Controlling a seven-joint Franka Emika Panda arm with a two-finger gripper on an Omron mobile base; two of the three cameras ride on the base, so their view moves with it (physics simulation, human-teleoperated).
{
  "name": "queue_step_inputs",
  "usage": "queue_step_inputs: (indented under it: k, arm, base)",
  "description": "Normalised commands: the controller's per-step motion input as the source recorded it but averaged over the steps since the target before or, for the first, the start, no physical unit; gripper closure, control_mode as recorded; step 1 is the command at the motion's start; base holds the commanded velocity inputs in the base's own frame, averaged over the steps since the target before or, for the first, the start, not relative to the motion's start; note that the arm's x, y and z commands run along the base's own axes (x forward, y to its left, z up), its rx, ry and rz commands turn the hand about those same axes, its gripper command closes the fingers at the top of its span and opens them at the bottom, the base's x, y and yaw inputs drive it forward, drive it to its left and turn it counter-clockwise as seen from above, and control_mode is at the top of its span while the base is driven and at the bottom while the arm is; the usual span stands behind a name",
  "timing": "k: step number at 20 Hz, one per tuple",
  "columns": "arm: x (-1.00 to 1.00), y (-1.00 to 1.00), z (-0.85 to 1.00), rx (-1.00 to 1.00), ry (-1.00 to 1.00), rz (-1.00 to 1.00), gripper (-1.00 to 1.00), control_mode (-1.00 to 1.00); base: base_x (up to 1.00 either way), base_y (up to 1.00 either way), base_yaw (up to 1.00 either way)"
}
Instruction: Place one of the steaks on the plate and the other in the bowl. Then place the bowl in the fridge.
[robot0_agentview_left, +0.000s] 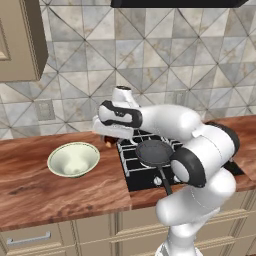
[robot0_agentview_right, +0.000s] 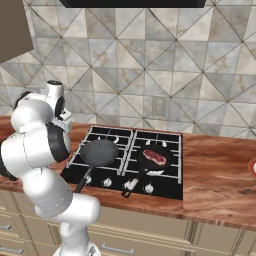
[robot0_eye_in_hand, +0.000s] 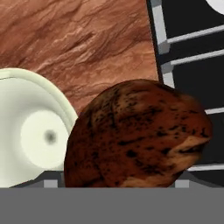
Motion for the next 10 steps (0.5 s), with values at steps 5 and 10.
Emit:
queue_step_inputs:
  k: [5, 10]
  arm:
    - [0.00, 0.81, 0.00, 0.00, -0.05, 0.27, 1.00, -1.00]
    - [0.02, 0.66, -0.01, 0.00, 0.00, 0.13, 1.00, -1.00]
  base:
    - [0.00, 0.00, 0.00]
    - [0.00, 0.00, 0.00]
